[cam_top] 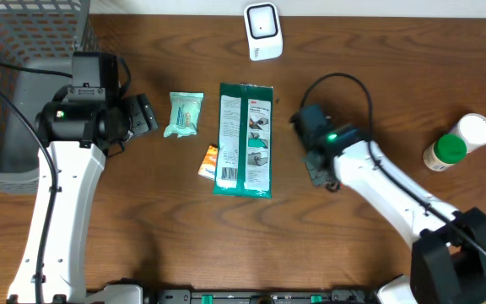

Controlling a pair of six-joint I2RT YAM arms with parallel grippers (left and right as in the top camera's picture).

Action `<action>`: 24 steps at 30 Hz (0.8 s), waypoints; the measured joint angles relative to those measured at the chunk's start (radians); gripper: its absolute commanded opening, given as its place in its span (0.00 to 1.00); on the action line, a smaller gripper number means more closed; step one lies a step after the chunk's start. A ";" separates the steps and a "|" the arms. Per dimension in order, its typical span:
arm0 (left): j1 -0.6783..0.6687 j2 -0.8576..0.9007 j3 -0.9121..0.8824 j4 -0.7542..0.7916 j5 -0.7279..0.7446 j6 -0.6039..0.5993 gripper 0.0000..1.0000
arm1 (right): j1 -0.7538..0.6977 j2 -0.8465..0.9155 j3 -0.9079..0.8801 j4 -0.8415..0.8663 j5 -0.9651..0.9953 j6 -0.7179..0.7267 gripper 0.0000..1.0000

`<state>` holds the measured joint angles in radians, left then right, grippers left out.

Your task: Scan the item barcode

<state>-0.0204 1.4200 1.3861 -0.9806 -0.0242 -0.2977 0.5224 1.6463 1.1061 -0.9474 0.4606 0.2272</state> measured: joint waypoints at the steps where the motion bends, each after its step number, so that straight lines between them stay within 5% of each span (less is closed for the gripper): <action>1: 0.000 0.000 0.000 0.000 0.000 0.000 0.85 | 0.024 0.000 0.000 -0.003 0.057 0.016 0.02; 4: 0.000 0.000 0.000 0.000 0.000 0.000 0.85 | 0.089 0.000 0.000 -0.003 0.169 0.061 0.19; 6: 0.000 0.000 0.000 0.000 0.000 0.000 0.85 | 0.128 0.000 0.000 -0.002 0.212 0.085 0.55; 7: 0.000 0.000 0.000 0.000 0.000 0.000 0.85 | 0.148 -0.001 0.000 0.000 0.230 0.095 0.94; 8: 0.000 0.000 0.000 0.000 0.000 0.000 0.85 | 0.163 -0.001 0.000 0.004 0.241 0.101 0.99; 18: 0.000 0.000 0.000 0.000 0.000 0.000 0.85 | 0.190 -0.008 0.049 0.069 0.108 0.065 0.98; 24: 0.000 0.000 0.000 0.000 0.000 0.000 0.85 | 0.069 -0.031 0.167 0.084 -0.206 0.019 0.70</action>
<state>-0.0204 1.4200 1.3861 -0.9802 -0.0242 -0.2977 0.5915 1.6154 1.2732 -0.8635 0.2543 0.2459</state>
